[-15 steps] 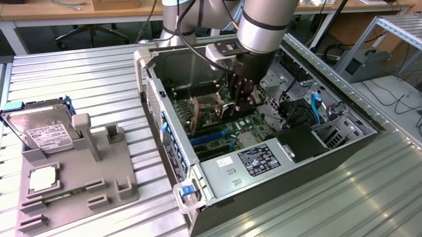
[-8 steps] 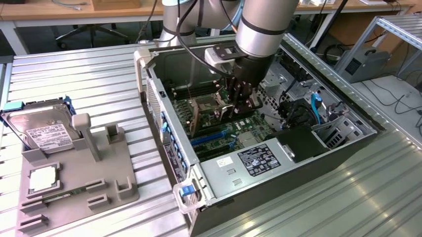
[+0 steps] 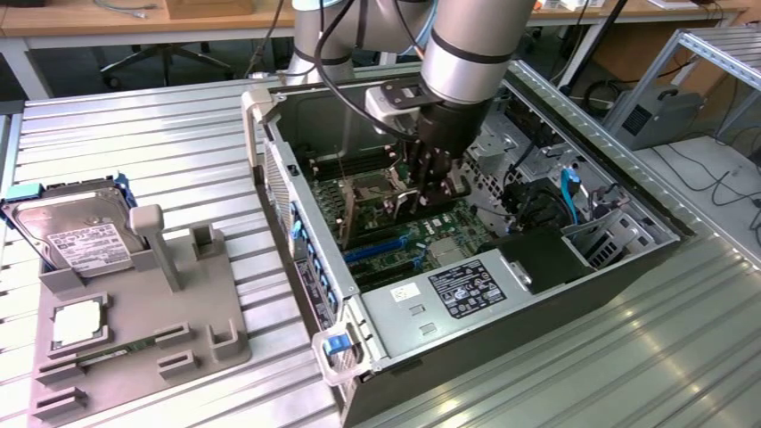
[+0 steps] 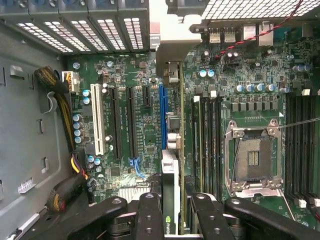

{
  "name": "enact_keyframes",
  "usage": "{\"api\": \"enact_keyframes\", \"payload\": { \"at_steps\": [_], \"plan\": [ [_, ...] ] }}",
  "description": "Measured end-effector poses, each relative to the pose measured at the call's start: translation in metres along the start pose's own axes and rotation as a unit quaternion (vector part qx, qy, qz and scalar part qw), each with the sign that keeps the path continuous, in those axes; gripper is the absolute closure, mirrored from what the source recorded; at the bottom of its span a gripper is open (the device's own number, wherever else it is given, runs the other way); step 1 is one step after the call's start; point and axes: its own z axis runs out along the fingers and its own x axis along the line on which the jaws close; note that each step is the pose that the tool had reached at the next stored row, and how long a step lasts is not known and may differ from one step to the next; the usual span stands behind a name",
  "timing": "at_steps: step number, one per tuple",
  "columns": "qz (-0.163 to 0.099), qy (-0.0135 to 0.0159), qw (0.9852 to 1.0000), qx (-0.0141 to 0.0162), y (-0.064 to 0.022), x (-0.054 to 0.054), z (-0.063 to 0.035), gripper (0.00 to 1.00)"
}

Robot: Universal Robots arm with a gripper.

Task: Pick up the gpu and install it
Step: 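Insert the gpu into the slot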

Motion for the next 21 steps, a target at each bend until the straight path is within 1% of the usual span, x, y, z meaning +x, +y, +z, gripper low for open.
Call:
{"api": "enact_keyframes", "payload": {
  "at_steps": [7, 16, 21],
  "plan": [
    [0.000, 0.0000, 1.0000, 0.0000, 0.0002, 0.0013, 0.0033, 0.73],
    [0.000, 0.0000, 1.0000, 0.0000, 0.0001, 0.0013, 0.0035, 0.73],
    [0.000, 0.0000, 1.0000, 0.0000, 0.0008, 0.0014, 0.0082, 0.73]
  ]
}}
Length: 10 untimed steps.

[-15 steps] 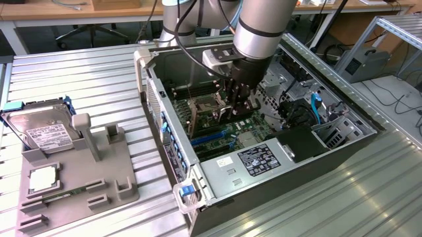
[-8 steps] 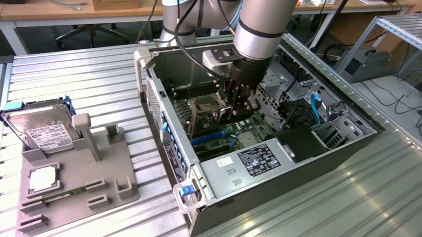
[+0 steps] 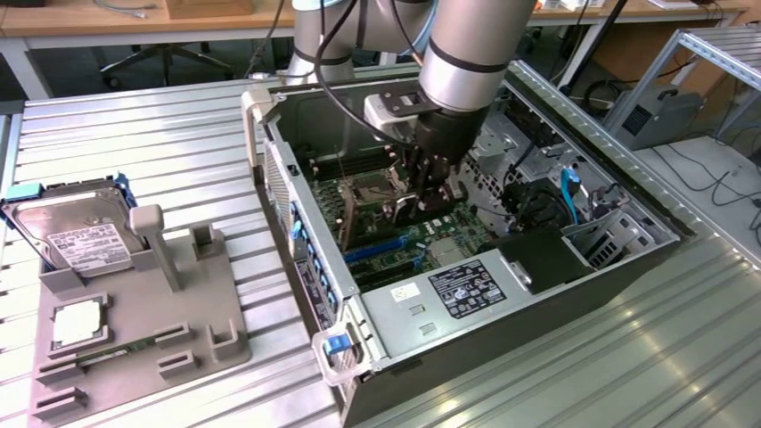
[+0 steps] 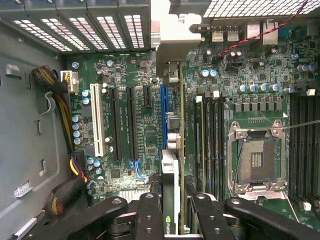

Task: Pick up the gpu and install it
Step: 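Insert the gpu into the slot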

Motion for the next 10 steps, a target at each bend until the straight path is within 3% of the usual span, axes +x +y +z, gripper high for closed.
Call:
{"api": "enact_keyframes", "payload": {
  "at_steps": [6, 10],
  "plan": [
    [0.000, 0.0000, 1.0000, 0.0000, 0.0020, 0.0003, 0.0084, 0.73],
    [0.000, 0.0001, 1.0000, 0.0000, 0.0029, 0.0004, 0.0086, 0.73]
  ]
}}
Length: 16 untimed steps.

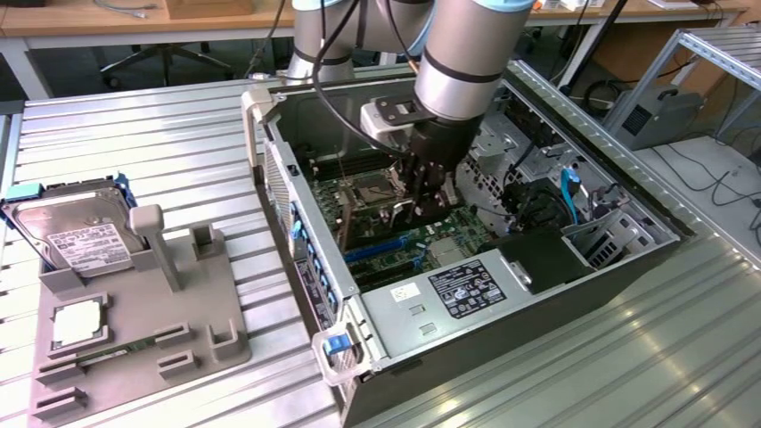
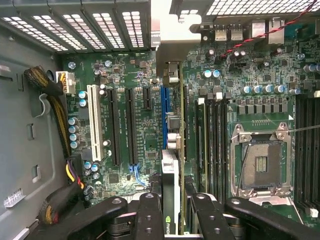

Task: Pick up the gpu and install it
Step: 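Insert the gpu into the slot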

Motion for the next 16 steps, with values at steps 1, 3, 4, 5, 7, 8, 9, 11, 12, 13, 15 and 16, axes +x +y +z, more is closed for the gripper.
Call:
{"api": "enact_keyframes", "payload": {
  "at_steps": [1, 3, 4, 5, 7, 8, 9, 11, 12, 13, 15, 16],
  "plan": [
    [0.000, -0.0001, 1.0000, 0.0000, 0.0010, 0.0000, 0.0001, 0.73],
    [0.000, -0.0001, 1.0000, 0.0000, 0.0030, 0.0001, 0.0002, 0.73],
    [0.000, -0.0001, 1.0000, 0.0000, 0.0045, 0.0002, 0.0003, 0.73],
    [0.000, -0.0001, 1.0000, 0.0000, 0.0058, 0.0003, 0.0005, 0.73],
    [0.000, 0.0000, 1.0000, 0.0000, 0.0063, 0.0002, 0.0005, 0.73],
    [0.000, 0.0000, 1.0000, 0.0000, 0.0063, 0.0002, 0.0005, 0.73],
    [0.000, -0.0001, 1.0000, 0.0000, 0.0063, 0.0003, 0.0006, 0.73],
    [0.000, -0.0001, 1.0000, 0.0000, 0.0063, 0.0016, 0.0006, 0.73],
    [0.000, 0.0000, 1.0000, 0.0000, 0.0062, 0.0026, 0.0005, 0.73],
    [0.000, -0.0001, 1.0000, 0.0000, 0.0063, 0.0032, 0.0005, 0.73],
    [0.000, -0.0001, 1.0000, 0.0000, 0.0064, 0.0035, 0.0005, 0.73],
    [0.000, 0.0000, 1.0000, 0.0000, 0.0066, 0.0039, 0.0004, 0.73]
  ]
}}
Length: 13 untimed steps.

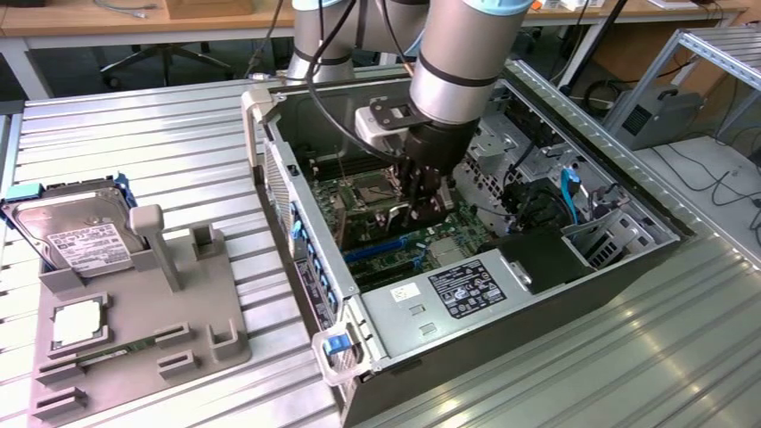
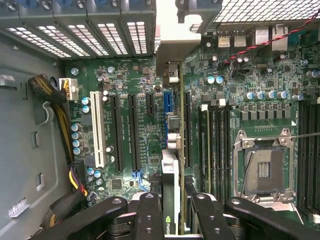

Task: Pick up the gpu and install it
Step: 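Insert the gpu into the slot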

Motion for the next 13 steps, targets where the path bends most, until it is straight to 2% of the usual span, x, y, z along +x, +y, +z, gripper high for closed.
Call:
{"api": "enact_keyframes", "payload": {
  "at_steps": [13],
  "plan": [
    [0.000, -0.0001, 1.0000, 0.0000, 0.0080, 0.0018, 0.0005, 0.73]
  ]
}}
